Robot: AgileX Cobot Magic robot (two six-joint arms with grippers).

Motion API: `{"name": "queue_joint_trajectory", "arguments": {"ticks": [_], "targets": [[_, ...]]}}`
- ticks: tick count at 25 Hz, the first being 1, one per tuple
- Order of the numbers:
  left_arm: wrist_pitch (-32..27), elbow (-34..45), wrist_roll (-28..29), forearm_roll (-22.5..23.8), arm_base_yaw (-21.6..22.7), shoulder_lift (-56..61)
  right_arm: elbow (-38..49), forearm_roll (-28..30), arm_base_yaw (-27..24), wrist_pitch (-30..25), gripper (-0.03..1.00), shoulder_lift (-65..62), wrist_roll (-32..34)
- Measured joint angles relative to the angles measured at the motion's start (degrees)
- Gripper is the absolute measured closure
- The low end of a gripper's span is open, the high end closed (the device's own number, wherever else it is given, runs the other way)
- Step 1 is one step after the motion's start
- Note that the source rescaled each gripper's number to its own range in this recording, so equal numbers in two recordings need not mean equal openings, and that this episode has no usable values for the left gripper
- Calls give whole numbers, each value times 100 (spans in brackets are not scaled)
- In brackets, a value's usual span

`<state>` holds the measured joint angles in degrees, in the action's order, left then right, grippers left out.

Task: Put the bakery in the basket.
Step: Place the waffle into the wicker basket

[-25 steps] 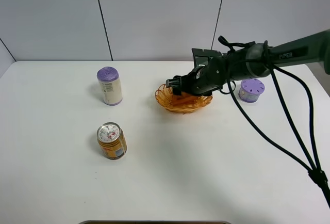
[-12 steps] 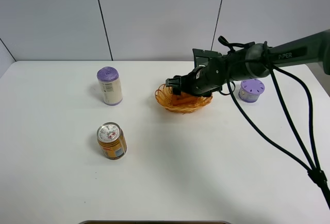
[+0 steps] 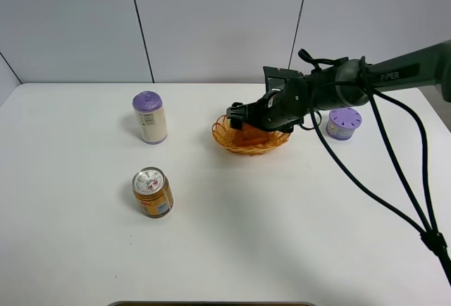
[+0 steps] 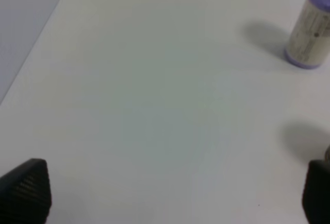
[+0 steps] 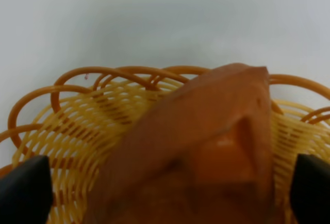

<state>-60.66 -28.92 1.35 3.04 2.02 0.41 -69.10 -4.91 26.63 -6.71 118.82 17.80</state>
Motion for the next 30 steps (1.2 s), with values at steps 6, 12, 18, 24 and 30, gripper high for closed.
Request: {"name": "queue_joint_trajectory", "arguments": {"ticks": [6,12,18,24,30], "targets": [[0,0,0,0,0,0,0,0,0,-11,-1,0,0],[0,0,0,0,0,0,0,0,0,-38,-2,0,2],[0,0,0,0,0,0,-6,12,0,-106,-2,-197,55],[0,0,0,0,0,0,-19,62,134,-341,-2,-518,162],[0,0,0,0,0,0,-19,75,346,-507,-2,-1034,201]]}}
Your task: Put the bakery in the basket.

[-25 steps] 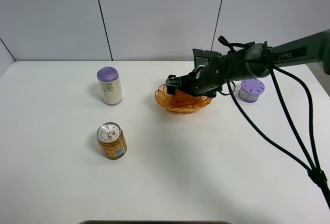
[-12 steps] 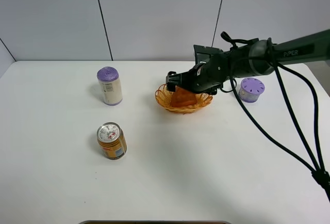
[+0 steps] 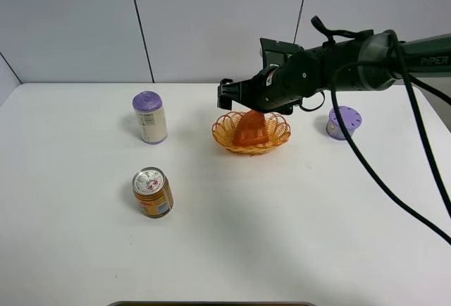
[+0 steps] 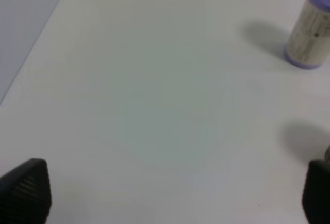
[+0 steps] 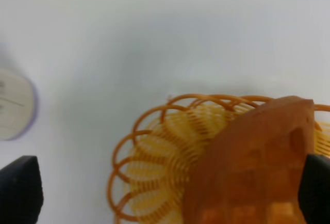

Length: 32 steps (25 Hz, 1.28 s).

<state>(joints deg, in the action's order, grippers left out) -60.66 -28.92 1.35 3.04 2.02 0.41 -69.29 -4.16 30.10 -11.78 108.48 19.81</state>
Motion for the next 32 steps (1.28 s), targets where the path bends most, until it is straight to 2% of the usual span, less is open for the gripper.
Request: {"name": "queue_joint_trajectory", "arguments": {"ticks": [17,26,32], "targets": [[0,0,0,0,0,0,-15,906,-19,-987,-3,-2141,212],[0,0,0,0,0,0,-15,1867,-79,-2295,-3,-3341,206],[0,0,0,0,0,0,-15,2064,-79,-2948,-3,-4268,53]]}}
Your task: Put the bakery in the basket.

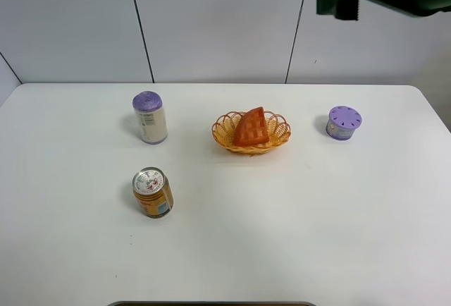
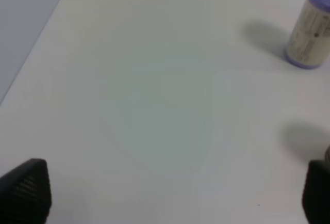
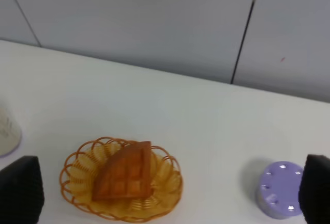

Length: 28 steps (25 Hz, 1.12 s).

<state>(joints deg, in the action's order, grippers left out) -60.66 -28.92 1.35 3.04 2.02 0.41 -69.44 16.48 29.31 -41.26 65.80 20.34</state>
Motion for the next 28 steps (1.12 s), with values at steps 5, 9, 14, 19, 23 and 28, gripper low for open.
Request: {"name": "queue_joint_trajectory", "arguments": {"ticks": [5,9,14,19,23,28], "targets": [[0,0,0,0,0,0,0,187,-18,-196,-3,-956,-76],[0,0,0,0,0,0,-4,249,-223,-287,-3,-1495,-257],[0,0,0,0,0,0,-4,180,-978,-868,-3,-2263,-823],[0,0,0,0,0,0,-4,-231,-1702,-1437,-3,-2943,-1430],[0,0,0,0,0,0,-7,-797,-2430,-1754,-3,-3478,-1926],[0,0,0,0,0,0,-4,-1119,-2742,-2175,-3,-3877,-2085]]}}
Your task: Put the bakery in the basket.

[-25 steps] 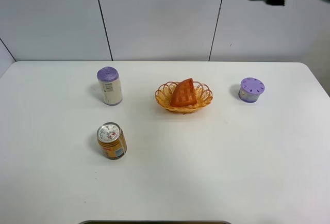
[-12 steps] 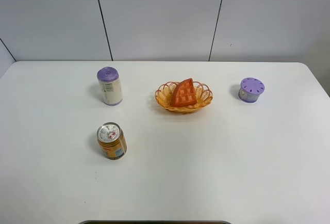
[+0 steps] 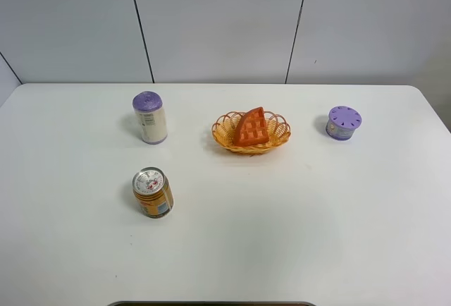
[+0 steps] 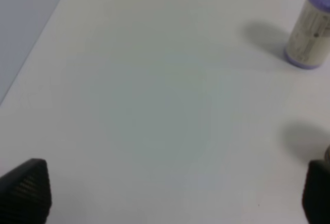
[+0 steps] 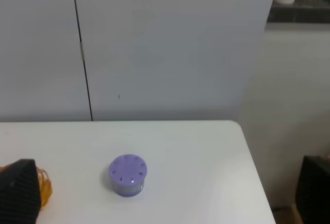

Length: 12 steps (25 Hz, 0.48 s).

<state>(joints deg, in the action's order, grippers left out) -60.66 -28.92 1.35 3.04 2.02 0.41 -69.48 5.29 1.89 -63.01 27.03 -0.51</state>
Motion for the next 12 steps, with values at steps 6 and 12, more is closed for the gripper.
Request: {"name": "queue_joint_trajectory", "arguments": {"ticks": [6,12], "targets": [[0,0,0,0,0,0,239,-53,-267,-325,-3,-630,-25],[0,0,0,0,0,0,686,-161,-302,-587,-3,-1243,-25]]}}
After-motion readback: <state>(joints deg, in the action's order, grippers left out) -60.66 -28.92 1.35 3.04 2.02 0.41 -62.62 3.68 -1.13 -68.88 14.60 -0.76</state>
